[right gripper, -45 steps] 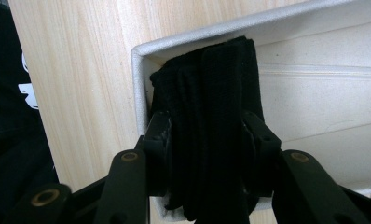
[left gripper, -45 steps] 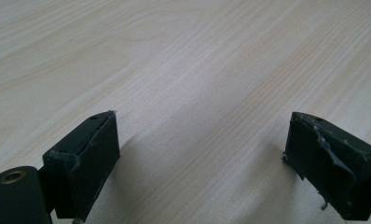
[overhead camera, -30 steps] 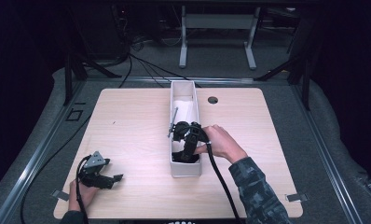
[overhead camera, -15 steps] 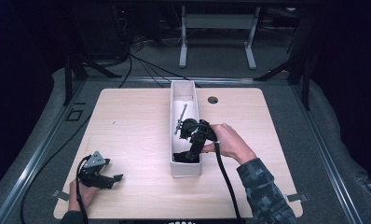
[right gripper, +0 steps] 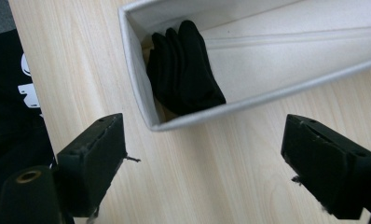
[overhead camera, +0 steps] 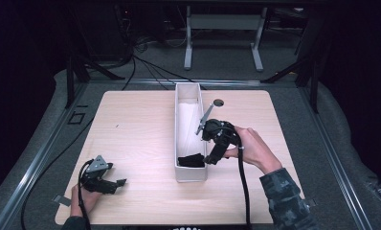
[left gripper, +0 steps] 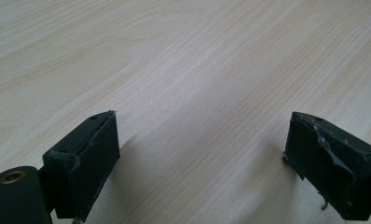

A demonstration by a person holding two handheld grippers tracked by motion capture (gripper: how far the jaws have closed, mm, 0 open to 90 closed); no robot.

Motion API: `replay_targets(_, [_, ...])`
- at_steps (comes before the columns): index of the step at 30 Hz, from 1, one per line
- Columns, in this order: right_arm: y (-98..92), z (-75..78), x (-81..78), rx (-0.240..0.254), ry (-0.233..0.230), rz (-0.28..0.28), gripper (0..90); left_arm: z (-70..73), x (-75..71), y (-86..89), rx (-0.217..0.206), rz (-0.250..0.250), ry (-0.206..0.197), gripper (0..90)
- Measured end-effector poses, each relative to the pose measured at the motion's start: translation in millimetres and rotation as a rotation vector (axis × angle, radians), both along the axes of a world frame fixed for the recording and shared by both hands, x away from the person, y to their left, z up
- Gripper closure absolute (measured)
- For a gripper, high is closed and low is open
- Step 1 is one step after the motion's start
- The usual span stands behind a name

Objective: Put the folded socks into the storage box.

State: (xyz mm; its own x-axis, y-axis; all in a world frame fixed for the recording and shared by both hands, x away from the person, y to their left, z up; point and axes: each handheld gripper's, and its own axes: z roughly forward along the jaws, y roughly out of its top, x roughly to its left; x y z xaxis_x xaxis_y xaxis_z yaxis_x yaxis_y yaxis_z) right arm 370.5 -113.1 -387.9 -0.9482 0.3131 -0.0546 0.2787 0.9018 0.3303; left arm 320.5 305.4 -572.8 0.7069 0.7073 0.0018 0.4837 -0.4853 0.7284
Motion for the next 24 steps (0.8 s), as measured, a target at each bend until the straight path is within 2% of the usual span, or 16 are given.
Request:
replay_targets(4, [-15.2,1.3,-5.4,0.011,-0.017,-0.023,7.2,-0.1,0.0,-0.1,-0.002,0.000,0.001,9.8])
replay_targets(5, [-19.9,1.7,-8.4,0.004,-0.052,-0.051,6.8,0.0,0.0,0.0,0.000,0.000,0.000,9.8])
replay_targets(7, [-27.1,1.2,-9.4,0.012,-0.036,-0.051,6.5,-0.1,0.0,-0.1,-0.002,0.000,0.001,9.8])
replay_targets(13, [-52.4,-1.4,-18.5,0.012,-0.078,-0.114,0.0,-0.1,-0.1,-0.1,-0.003,0.001,0.001,9.8])
replay_targets(14, [-56.7,-2.5,-20.4,0.007,-0.101,-0.124,0.0,-0.1,-0.1,-0.1,-0.002,0.001,0.001,9.8])
replay_targets(15, [-61.3,-4.2,-21.8,0.016,-0.078,-0.133,0.0,-0.1,-0.1,-0.1,-0.002,0.000,0.001,9.8])
replay_targets(16, [-65.6,-5.1,-24.0,0.002,-0.110,-0.147,0.0,-0.1,0.0,0.0,-0.001,0.000,0.000,9.8])
replay_targets(17, [-71.4,-7.4,-26.2,0.010,-0.104,-0.164,0.0,-0.1,0.0,-0.1,-0.002,0.000,0.001,9.8])
replay_targets(18, [-75.2,-8.7,-26.3,0.021,-0.079,-0.157,0.0,-0.1,-0.1,-0.1,-0.002,0.001,0.001,9.8])
replay_targets(19, [-79.7,-10.4,-28.1,0.018,-0.098,-0.170,0.0,-0.1,-0.1,-0.1,-0.002,0.001,0.001,9.8])
replay_targets(21, [-88.6,-14.6,-31.3,0.027,-0.094,-0.193,0.0,-0.1,0.0,-0.1,-0.002,0.000,0.001,9.8])
replay_targets(22, [-93.1,-16.4,-33.0,0.026,-0.113,-0.205,0.0,0.0,0.0,-0.1,-0.001,0.000,0.001,9.8])
replay_targets(24, [-102.7,-21.8,-35.7,0.039,-0.093,-0.218,0.0,-0.1,0.0,-0.1,-0.002,0.000,0.000,9.8])
